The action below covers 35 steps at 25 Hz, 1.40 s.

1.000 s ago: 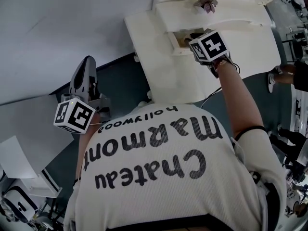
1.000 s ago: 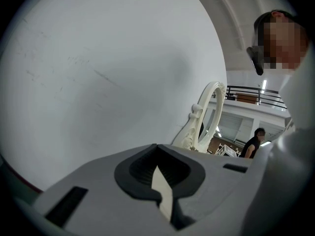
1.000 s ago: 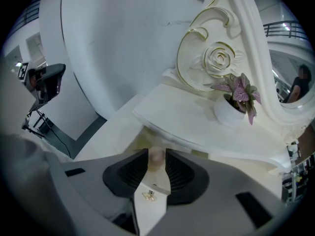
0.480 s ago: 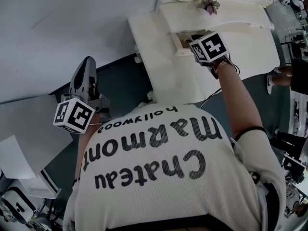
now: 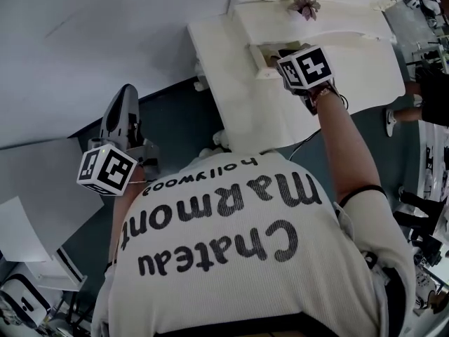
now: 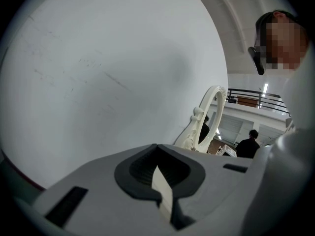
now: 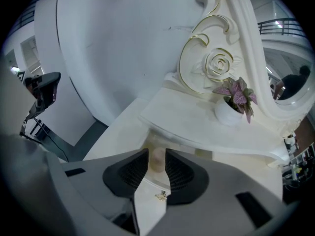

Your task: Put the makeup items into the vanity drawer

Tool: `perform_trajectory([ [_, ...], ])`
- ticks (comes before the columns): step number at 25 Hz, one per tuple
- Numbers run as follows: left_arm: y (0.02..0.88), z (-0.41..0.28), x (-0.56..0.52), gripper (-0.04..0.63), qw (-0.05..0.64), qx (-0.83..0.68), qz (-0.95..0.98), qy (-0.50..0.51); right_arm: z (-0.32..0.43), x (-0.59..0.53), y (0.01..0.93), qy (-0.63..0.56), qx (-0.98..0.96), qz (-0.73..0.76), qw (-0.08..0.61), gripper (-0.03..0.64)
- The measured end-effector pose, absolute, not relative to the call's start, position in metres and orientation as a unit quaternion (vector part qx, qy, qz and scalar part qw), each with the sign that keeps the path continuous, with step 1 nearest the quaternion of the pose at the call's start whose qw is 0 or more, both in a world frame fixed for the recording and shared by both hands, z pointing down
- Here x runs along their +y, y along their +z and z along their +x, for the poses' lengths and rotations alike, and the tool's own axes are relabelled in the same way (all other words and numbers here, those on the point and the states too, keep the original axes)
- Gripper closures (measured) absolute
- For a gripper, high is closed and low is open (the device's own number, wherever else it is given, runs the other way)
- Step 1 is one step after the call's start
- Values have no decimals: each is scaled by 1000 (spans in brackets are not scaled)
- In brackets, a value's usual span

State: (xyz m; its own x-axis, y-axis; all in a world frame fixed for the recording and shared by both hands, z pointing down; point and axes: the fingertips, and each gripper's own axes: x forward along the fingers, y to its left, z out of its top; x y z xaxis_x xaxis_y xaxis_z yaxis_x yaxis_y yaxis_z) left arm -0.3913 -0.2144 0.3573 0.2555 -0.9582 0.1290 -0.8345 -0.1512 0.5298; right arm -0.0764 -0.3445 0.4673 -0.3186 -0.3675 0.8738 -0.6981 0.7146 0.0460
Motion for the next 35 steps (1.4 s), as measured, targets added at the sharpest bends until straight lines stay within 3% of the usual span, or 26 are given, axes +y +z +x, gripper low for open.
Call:
perform_trajectory([
  [10,350,-362,-210,588,246,-590,761,-110,-67,-346,458,180,-813,376,405,492],
  [25,332,-210,-186,588,238,-562,788,-81,11,-289,376,278,-853,425,124,530],
  [35,332,-144,-147,588,198,-584,782,-93,66,-244,315,212,-886,412,-18,563],
])
